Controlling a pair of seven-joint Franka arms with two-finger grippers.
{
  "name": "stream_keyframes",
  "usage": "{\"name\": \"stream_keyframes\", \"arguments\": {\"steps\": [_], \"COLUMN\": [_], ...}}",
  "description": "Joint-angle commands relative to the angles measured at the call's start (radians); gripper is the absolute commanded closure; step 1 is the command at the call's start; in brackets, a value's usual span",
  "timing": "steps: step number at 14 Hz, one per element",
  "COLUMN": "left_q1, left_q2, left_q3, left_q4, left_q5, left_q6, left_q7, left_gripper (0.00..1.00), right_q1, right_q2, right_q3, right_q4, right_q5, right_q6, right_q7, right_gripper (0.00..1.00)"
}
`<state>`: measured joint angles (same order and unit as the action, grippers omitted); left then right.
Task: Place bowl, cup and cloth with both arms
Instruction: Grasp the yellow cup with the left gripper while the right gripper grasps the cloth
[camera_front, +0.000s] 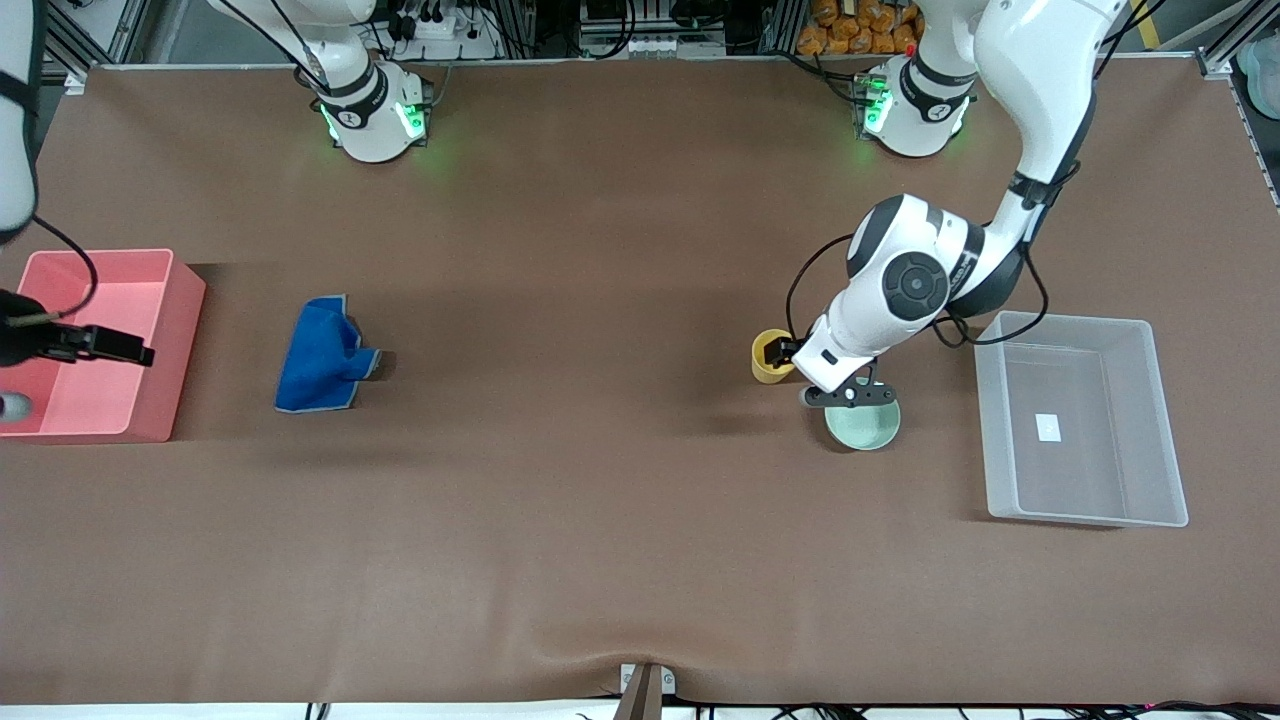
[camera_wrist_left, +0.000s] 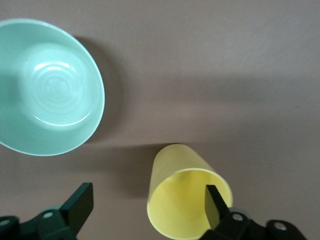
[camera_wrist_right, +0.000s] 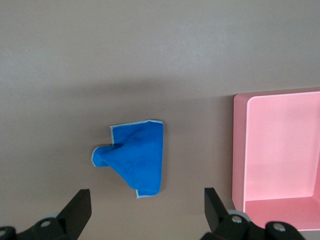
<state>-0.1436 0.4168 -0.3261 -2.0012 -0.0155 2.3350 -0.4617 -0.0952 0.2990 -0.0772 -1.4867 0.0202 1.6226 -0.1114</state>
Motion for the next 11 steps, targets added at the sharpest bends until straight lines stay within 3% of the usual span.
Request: {"name": "stream_keyframes", "arguments": {"steps": [1,3,5,6,11], "left_q1": [-0.004,-0.004,-0.007,-0.007,-0.005], "left_q2": [0.007,0.031,0.037,0.037,0.013], "left_q3": [-0.002,-0.002,-0.002,-0.002,-0.004], "left_q4": [-0.034,-0.030,-0.021,-0.019,-0.008], "left_q5": [0.025,0.025,0.025,0.025,0.025], "left_q6": [0.021,0.021,0.017,0.015,0.010], "left_q7": [-0.003,-0.003,-0.008,-0.006,-0.002], "left_gripper": [0.18,0.42,0.87,1.00,1.00], "right_q1": [0.005,0.022,0.051,0.055,0.133], "right_q2": [0.035,0.063,0.089,0.100,0.196], "right_q3": [0.013,0.014,0.013,0.013,0.013], "right_q4": [0.022,0.014,0.005,0.005,0.000], "right_q5": [0.000,0.004,0.004,0.003,-0.003], "right_q6": [-0.029,-0.059,-0.062,-0.064,-0.037], "right_q7": [-0.008,-0.010,0.007,0.010,0.128], "right_gripper": [0.00,0.00,0.00,0.00,0.00]}}
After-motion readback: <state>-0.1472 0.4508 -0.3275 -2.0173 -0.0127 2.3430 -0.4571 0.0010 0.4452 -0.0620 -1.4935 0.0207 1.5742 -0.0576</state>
